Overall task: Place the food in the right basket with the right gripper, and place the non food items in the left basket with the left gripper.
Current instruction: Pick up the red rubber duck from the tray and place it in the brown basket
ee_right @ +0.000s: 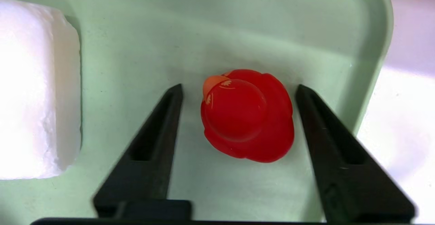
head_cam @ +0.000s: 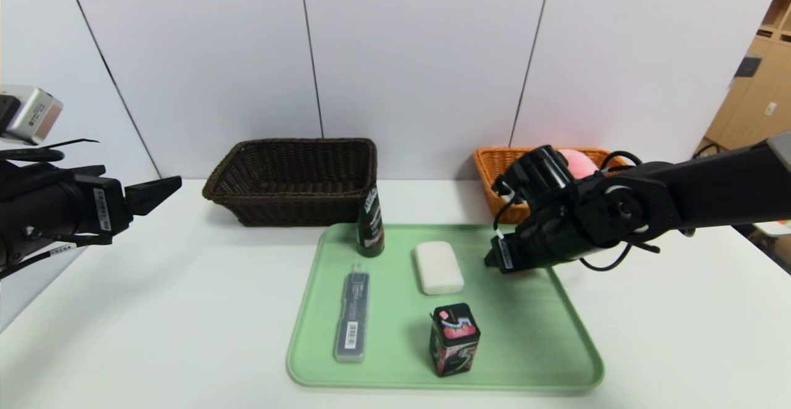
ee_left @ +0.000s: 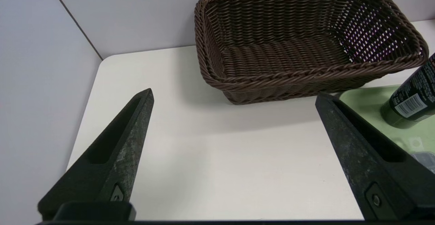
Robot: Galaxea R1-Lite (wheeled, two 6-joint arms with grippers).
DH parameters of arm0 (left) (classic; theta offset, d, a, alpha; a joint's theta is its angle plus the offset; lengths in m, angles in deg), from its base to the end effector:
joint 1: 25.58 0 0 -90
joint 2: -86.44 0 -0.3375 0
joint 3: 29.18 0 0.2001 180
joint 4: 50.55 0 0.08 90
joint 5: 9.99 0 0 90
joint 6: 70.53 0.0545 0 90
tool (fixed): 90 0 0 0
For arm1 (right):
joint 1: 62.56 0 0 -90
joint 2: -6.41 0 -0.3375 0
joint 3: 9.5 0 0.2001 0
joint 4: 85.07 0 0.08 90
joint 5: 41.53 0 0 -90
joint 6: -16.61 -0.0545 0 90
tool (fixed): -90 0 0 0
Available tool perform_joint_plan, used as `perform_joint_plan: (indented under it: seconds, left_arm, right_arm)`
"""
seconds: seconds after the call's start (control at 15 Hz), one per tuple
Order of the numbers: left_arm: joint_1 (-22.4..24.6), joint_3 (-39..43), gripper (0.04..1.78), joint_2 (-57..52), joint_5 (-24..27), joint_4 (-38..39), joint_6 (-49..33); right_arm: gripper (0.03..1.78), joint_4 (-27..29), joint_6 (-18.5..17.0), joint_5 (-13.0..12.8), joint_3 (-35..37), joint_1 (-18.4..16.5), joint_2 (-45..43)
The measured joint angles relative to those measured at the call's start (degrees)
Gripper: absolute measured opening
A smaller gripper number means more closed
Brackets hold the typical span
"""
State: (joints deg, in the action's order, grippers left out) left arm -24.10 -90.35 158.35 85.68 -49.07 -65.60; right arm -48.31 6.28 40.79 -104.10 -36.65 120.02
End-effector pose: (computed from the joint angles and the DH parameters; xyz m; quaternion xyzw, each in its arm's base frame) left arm 0.2243 0.0004 0.2619 0.0378 0.0789 -0.0399 0.9954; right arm 0.3627 0.1681 0.1333 -0.0560 0.4585 0.0991 0.8813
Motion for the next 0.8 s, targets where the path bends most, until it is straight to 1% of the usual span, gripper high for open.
perform_joint_plan:
  seconds: [0.13, 0.27, 0.53, 0.67, 0.73, 0.8]
  left_arm:
    - [0.12, 0.02, 1.69, 0.17, 0.09, 0.84, 0.02]
    - [0.23, 0.09, 1.69, 0.28, 0.09, 1.06, 0.06]
    - [0.41, 0.09, 1.69, 0.35, 0.11, 1.08, 0.0]
    - [0.61, 0.13, 1.69, 0.35, 0.09, 1.08, -0.13]
    - [0.72, 0.16, 1.69, 0.35, 0.09, 1.08, -0.18]
    - [0.87, 0.18, 1.69, 0.38, 0.09, 1.06, -0.11]
  right_arm:
    - [0.9, -0.06, 0.01, 0.07, 0.09, 0.02, 0.0]
    - [0.73, -0.06, 0.06, 0.05, 0.24, 0.09, -0.06]
    - [0.69, 0.13, 0.3, 0.05, 1.16, 0.41, -1.49]
    - [0.67, -1.52, 1.27, 0.13, 1.18, 1.24, -3.61]
    - [0.67, -3.45, 2.99, 0.16, 1.11, 1.84, -4.99]
    - [0.67, -6.45, 5.9, 0.29, 0.89, 2.58, -6.49]
